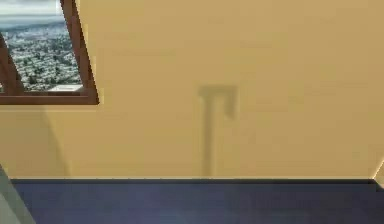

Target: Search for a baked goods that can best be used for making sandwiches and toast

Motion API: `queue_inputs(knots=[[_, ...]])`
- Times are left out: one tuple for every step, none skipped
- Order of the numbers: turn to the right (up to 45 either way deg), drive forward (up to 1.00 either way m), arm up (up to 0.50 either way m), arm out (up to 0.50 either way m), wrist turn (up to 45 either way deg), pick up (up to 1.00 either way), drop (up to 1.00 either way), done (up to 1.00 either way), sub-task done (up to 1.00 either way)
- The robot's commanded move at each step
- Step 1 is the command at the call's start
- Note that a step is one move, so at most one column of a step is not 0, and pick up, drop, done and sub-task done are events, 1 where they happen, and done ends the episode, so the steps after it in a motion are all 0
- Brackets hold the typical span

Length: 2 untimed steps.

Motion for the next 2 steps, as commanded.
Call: queue_inputs(knots=[[-45.0, 0.00, 0.00, 0.00, 0.0, 0.00, 0.00, 0.00, 0.00], [-45.0, 0.00, 0.00, 0.00, 0.0, 0.00, 0.00, 0.00, 0.00]])
